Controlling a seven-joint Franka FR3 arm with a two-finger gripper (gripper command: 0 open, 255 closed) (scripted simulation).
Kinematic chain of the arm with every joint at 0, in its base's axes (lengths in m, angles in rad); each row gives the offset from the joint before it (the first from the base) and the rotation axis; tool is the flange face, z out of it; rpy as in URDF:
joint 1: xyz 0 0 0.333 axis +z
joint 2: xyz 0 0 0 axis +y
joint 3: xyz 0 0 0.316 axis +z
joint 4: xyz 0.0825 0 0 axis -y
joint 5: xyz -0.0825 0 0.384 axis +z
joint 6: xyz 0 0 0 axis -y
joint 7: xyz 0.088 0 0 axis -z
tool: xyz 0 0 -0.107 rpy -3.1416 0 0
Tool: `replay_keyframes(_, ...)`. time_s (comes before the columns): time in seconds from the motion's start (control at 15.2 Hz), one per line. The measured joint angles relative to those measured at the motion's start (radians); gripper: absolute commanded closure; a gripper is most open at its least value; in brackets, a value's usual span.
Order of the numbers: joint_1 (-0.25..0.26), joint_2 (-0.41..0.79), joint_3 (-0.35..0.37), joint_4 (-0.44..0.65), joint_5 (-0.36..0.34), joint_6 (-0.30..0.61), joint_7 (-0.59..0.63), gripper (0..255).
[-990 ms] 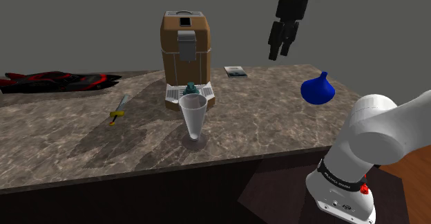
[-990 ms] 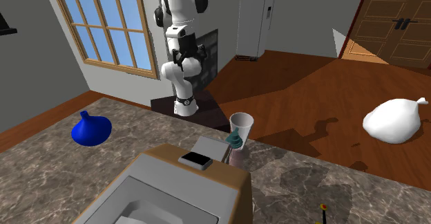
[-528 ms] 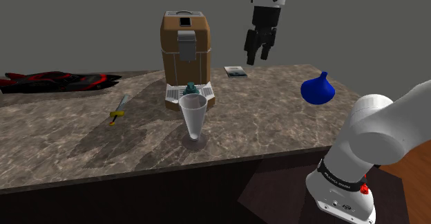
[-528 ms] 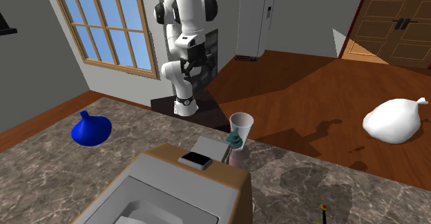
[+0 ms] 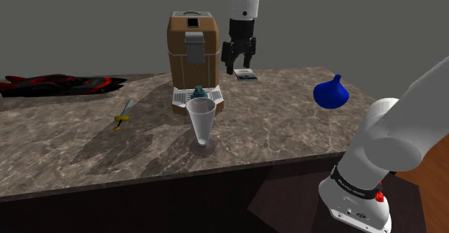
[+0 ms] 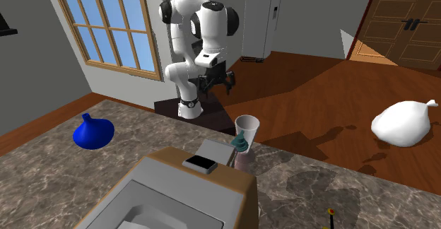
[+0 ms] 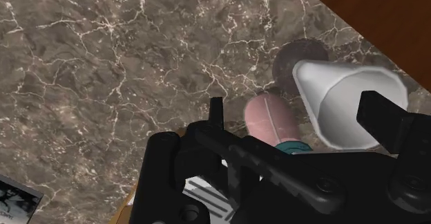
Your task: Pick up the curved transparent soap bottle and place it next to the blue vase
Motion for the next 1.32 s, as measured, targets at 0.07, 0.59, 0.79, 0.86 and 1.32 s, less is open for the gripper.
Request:
replay_keyframes(0.07, 0.000, 0.034, 0.006, 0.016, -0.005, 0.016, 0.010, 0)
replay_keyframes(0.59, 0.019, 0.345, 0.047, 0.249, -0.064, 0.074, 0.107, 0)
replay_keyframes(0.79, 0.029, 0.465, 0.052, 0.352, -0.092, 0.082, 0.136, 0)
replay_keyframes(0.86, 0.035, 0.511, 0.053, 0.401, -0.102, 0.076, 0.149, 0)
replay_keyframes(1.32, 0.039, 0.561, 0.052, 0.375, -0.113, 0.148, 0.159, 0)
